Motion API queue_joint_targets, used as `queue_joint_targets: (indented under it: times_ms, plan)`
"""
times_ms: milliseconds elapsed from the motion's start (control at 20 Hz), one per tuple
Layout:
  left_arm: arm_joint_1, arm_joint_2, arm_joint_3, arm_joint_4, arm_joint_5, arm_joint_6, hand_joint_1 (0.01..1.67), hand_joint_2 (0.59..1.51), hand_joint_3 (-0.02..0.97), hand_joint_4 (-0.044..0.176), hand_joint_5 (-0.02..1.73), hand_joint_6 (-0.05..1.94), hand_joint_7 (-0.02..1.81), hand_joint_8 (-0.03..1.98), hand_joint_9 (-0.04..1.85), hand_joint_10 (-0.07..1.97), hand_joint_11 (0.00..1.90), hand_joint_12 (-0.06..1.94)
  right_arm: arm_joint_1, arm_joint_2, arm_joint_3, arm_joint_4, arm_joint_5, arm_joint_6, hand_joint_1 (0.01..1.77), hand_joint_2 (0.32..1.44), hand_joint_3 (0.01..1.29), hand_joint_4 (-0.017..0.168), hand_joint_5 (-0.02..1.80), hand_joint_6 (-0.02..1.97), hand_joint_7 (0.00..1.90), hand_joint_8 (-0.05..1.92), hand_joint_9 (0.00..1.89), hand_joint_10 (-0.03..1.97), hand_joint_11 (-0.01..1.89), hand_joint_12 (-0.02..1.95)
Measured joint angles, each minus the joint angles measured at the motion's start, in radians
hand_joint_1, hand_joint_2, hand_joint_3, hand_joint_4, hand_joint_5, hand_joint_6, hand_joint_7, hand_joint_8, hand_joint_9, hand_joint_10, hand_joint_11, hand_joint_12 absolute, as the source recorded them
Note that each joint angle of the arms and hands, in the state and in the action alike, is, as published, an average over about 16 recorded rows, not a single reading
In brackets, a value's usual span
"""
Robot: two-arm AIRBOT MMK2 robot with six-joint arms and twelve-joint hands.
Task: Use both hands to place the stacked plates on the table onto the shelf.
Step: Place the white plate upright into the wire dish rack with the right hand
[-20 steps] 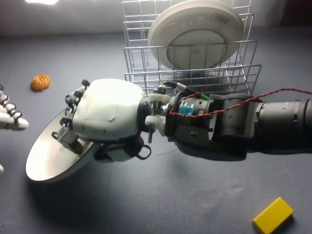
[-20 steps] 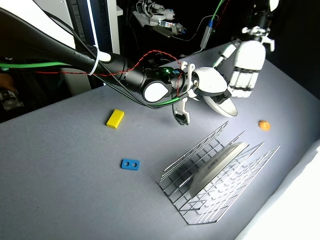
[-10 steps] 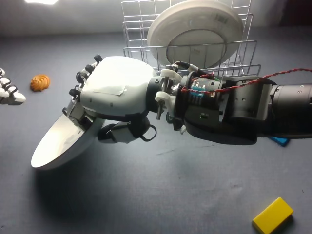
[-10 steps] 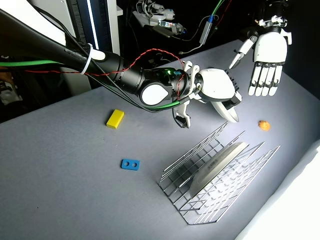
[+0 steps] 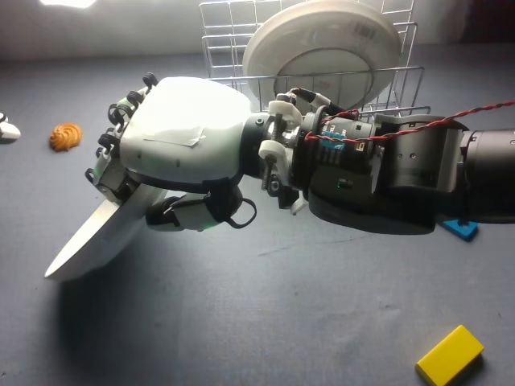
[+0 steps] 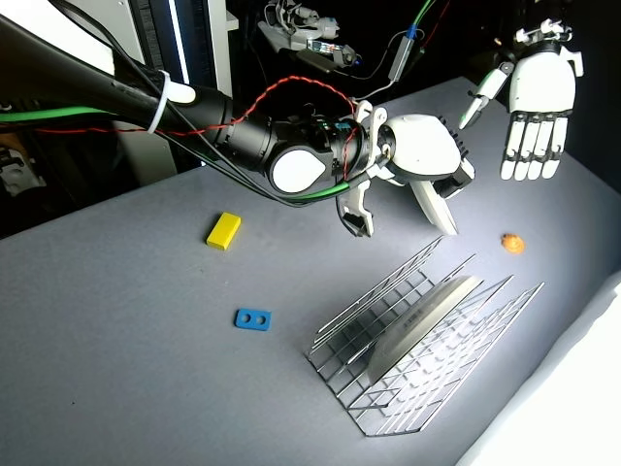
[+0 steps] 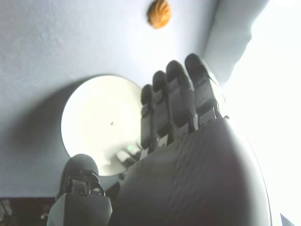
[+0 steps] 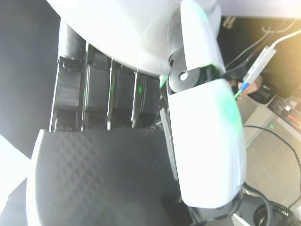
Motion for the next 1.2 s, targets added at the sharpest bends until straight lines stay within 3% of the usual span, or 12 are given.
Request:
queue_joint_targets:
  times_ms: [650,1200]
  plan:
    - [-0.07,0.001,0.031,0.071,0.007,0.0,0.01,1.126,0.018,0.0,0.27,0.01,0.29,0.0,0.25,0.01,0.02,0.41,0.045,0.091,-0.106,-0.005,0.024,-0.002,1.21,1.04,0.01,0.005,0.95,1.04,0.94,1.01,0.88,0.78,0.6,1.46]
    - [-0.09,0.008,0.041,0.105,0.05,0.0,0.01,1.125,0.018,-0.001,0.27,0.01,0.28,0.0,0.25,0.01,0.02,0.4,0.094,0.292,-0.229,-0.011,0.052,0.056,1.21,1.04,0.01,0.001,0.95,1.04,0.94,0.99,0.89,0.77,0.62,1.46]
